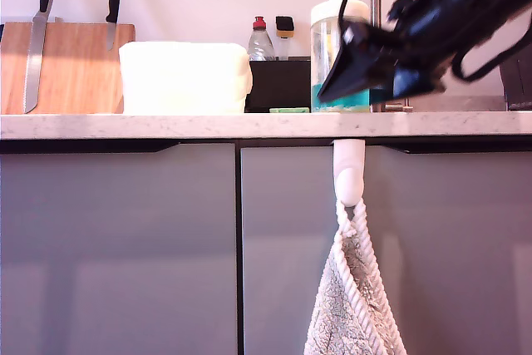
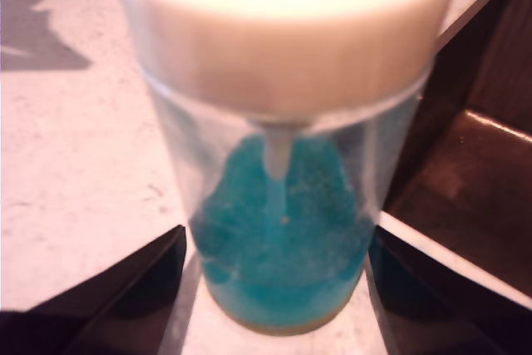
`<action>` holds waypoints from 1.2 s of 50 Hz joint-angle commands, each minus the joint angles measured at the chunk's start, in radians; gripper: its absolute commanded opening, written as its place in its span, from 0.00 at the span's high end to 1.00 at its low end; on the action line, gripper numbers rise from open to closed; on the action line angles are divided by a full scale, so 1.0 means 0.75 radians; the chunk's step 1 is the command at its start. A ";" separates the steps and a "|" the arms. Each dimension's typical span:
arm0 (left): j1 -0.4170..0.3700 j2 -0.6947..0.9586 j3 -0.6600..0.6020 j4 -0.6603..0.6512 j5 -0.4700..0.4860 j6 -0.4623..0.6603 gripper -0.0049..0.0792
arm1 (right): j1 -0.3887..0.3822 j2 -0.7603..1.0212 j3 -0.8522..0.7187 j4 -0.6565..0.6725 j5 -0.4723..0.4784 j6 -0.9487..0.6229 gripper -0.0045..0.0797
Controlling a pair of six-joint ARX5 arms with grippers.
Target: Press the soap dispenser from the top, so some soap is dispensed
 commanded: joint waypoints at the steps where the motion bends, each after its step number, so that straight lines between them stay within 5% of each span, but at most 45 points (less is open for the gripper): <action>1: 0.002 0.003 0.009 0.002 0.005 0.006 0.97 | 0.008 -0.049 -0.012 -0.029 0.007 0.003 0.19; 22: 0.073 -0.003 0.009 -0.337 -0.021 0.002 0.97 | 0.008 -0.318 -0.012 -0.520 0.091 -0.002 0.22; 35: 0.128 -0.006 0.009 -0.622 0.048 0.002 0.97 | 0.008 -0.483 -0.012 -0.703 0.100 0.042 0.84; 47: 0.207 -0.037 -0.042 -0.569 0.079 -0.010 0.97 | 0.000 -0.542 -0.012 -0.784 0.154 0.194 0.85; 60: 0.300 -0.213 -0.388 -0.250 -0.004 -0.092 0.97 | -0.037 -0.626 -0.012 -0.784 0.366 0.210 0.85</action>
